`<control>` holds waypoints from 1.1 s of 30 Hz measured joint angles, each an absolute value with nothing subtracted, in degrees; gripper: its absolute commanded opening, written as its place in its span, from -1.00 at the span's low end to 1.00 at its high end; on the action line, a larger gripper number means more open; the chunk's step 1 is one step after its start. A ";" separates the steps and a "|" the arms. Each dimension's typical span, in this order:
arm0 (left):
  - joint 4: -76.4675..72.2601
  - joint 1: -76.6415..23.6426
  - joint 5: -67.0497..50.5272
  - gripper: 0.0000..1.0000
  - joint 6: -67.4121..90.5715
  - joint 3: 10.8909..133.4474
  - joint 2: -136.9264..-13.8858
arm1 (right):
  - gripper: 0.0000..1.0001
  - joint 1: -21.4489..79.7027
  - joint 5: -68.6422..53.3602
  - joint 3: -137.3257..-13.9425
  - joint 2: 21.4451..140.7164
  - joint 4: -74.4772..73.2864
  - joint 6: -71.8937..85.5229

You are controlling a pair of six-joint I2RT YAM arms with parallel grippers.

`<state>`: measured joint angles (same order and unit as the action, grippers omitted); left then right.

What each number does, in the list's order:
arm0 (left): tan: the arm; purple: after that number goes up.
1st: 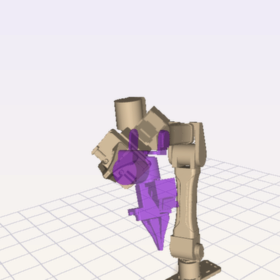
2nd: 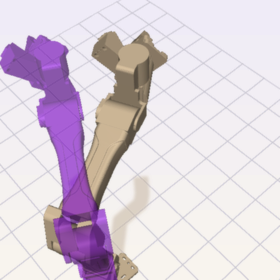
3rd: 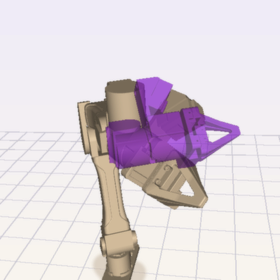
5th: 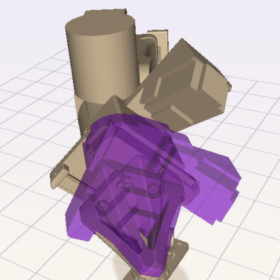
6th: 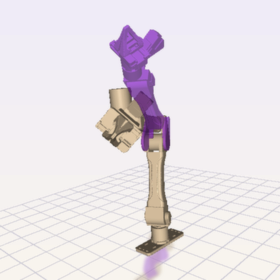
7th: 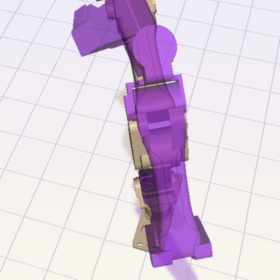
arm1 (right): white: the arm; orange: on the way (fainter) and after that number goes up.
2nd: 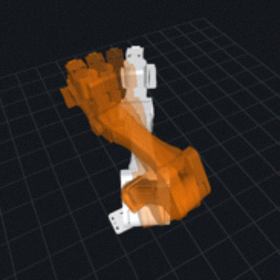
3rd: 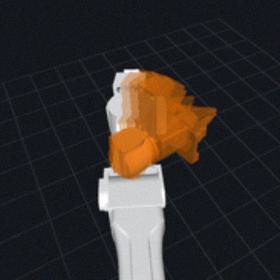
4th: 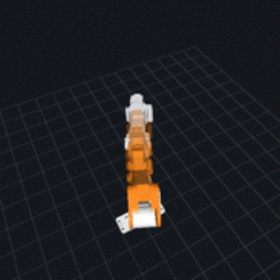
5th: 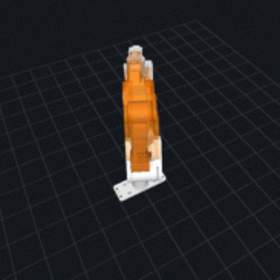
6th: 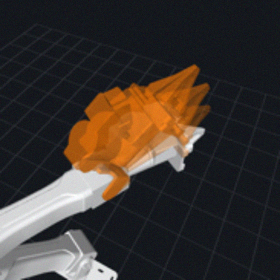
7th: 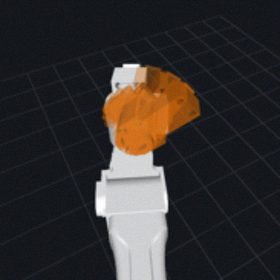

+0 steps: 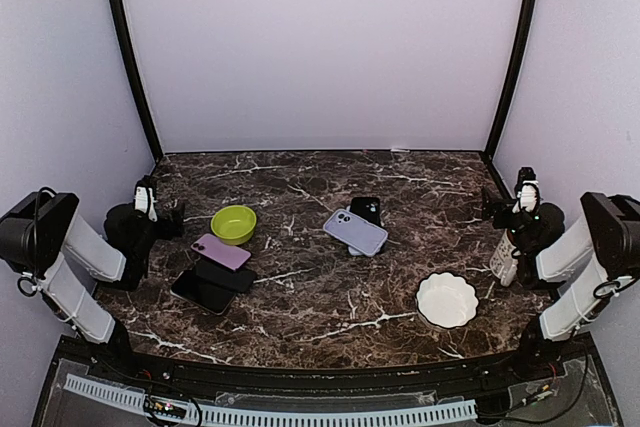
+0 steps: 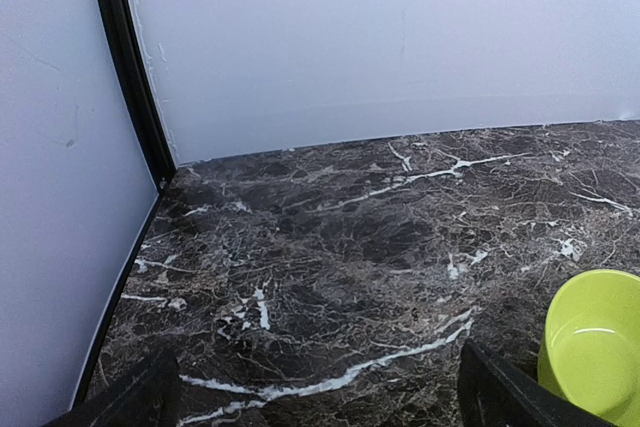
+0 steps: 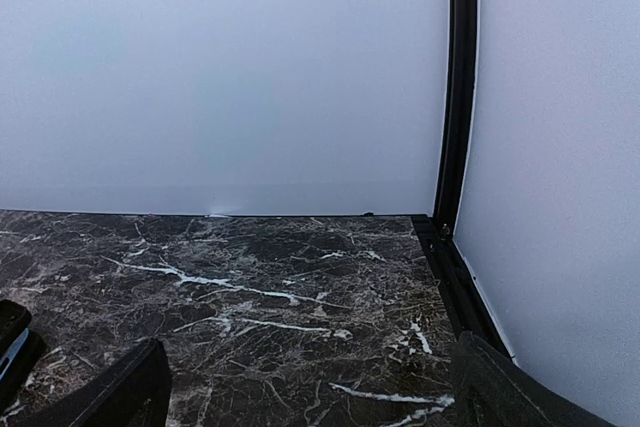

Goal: Put the phone into the phone case
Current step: Pick up the phone case from the phone case.

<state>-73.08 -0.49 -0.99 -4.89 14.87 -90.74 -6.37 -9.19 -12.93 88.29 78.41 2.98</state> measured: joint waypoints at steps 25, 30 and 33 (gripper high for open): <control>-62.30 -0.49 -0.47 0.98 -4.73 20.21 -88.64 | 0.97 -6.37 -6.85 -12.43 79.77 69.28 4.23; -52.58 -1.48 4.12 0.98 -4.58 26.76 -83.96 | 0.97 -6.37 -5.54 -12.71 71.33 63.07 4.95; -46.33 -1.96 4.84 0.97 -2.81 29.34 -79.40 | 0.97 -6.39 -4.95 -15.79 65.91 56.14 5.98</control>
<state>-46.33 -1.96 4.84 -2.81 29.34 -79.40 -6.39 -4.95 -15.79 65.91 56.14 5.98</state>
